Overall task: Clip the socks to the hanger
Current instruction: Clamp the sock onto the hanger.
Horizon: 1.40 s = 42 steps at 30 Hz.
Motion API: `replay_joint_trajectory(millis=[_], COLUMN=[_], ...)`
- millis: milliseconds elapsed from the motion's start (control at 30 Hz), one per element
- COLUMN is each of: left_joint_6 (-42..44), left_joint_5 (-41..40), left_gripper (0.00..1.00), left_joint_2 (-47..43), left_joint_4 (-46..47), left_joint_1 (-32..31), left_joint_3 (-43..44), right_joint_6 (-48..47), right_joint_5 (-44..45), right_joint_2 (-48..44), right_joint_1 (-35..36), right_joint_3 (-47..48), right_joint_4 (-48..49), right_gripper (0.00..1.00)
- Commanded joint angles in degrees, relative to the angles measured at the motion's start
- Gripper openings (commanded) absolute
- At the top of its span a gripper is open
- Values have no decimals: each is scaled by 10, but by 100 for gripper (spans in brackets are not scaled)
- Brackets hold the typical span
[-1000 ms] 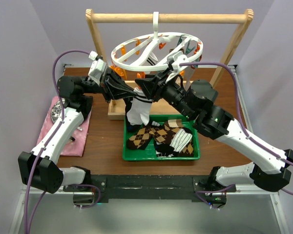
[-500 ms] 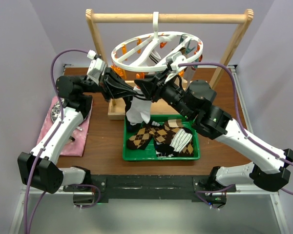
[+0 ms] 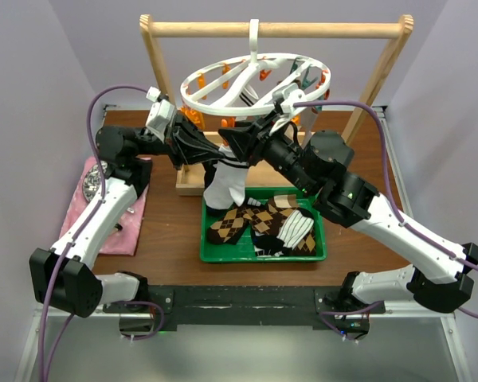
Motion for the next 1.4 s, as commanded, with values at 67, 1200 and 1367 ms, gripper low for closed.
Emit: replay_joint_trajectory(millis=[67, 1200, 1367], left_joint_6=[26, 27, 40], left_joint_5=[-15, -45, -63], left_gripper=[0, 0, 0], left_joint_2=[-16, -11, -8], left_joint_4=[-7, -5, -9], left_joint_1=[-19, -18, -18], left_joint_3=[-8, 25, 30], right_joint_6=[20, 30, 38], right_joint_5=[-47, -58, -60], right_joint_2=[-2, 5, 6], right_joint_1=[7, 6, 7], right_joint_3=[0, -15, -20], right_joint_4=[24, 24, 38], right_gripper=[9, 9, 9])
